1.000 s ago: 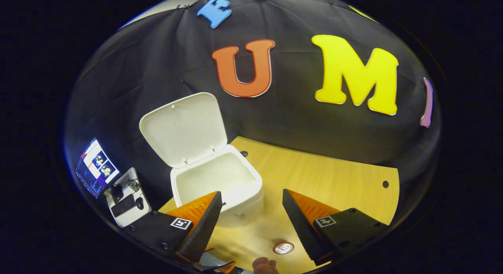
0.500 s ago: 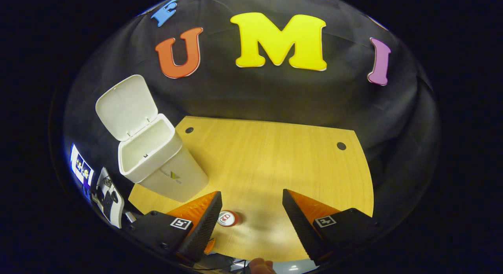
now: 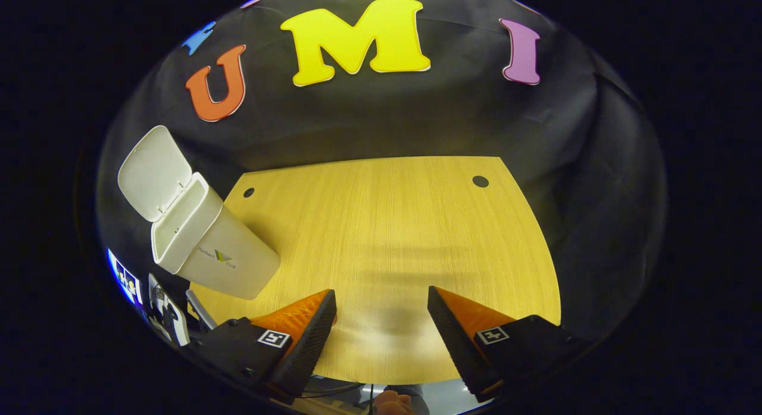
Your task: Press the lid of the desktop garbage bin to open it, pick up the crumpled paper on the desktop and throw it into the bin, then pick up the pop can on the desktop and drop it into the bin, and finally close the garbage bin lid.
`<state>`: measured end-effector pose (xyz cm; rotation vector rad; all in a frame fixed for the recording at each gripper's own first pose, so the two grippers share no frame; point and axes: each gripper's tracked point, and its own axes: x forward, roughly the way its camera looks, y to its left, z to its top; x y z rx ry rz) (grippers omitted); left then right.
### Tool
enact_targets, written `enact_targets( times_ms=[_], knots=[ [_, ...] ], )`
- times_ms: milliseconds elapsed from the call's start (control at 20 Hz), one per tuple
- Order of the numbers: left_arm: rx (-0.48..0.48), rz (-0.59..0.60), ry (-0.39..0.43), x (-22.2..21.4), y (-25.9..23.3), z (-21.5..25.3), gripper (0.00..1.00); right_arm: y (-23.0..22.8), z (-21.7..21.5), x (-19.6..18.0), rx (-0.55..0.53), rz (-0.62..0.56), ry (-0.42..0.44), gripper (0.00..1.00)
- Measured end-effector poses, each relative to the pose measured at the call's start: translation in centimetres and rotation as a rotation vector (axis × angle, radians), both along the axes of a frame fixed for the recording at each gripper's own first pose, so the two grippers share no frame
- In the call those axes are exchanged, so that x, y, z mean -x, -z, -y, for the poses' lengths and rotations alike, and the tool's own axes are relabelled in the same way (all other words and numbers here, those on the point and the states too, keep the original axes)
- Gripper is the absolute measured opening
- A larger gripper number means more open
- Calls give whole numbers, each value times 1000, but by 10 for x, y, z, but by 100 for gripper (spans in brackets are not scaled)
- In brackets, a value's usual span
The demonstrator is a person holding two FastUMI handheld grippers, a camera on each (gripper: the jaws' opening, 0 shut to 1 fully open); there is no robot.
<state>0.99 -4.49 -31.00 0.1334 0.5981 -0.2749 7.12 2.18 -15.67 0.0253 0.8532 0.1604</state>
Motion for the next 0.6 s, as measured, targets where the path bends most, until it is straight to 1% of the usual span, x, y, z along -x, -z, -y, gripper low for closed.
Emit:
enact_targets(
  times_ms=[200, 250, 300, 600],
  knots=[
    [12, -22, -1, -20, 11, 2, 96, 9, 6, 0, 25, -23, 6, 94],
    [10, -22, 3, -22, 13, 3, 96, 5, 6, 4, 24, -27, 9, 97],
    [10, -20, 9, -25, 15, 5, 96, 6, 8, 3, 28, -30, 16, 94],
    [-7, -37, 15, -44, 25, 8, 96, 17, 15, 4, 43, -47, 44, 94]
  ],
)
